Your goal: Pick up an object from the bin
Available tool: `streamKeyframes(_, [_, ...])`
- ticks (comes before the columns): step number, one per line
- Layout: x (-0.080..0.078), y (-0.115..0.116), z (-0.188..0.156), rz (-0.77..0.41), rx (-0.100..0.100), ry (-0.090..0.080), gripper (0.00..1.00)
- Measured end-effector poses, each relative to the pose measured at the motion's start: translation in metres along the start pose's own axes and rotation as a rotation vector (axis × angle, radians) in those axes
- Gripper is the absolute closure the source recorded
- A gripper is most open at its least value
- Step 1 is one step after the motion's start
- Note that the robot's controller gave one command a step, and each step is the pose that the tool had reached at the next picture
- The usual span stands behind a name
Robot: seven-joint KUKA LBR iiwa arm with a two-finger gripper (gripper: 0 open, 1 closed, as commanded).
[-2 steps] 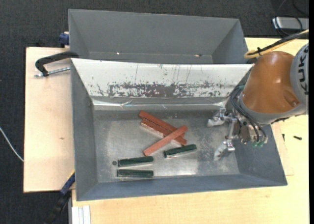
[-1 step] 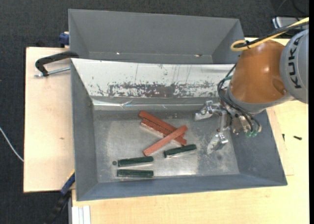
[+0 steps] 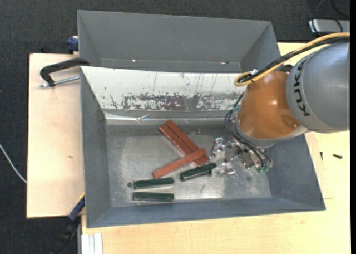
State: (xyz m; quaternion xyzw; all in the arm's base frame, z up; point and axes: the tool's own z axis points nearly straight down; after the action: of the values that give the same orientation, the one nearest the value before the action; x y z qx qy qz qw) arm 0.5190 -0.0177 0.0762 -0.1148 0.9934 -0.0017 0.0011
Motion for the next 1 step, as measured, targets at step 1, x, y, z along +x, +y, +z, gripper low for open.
streamKeyframes(1, [0.0000,0.0000,0.0000,0.000,0.000,0.000,1.00])
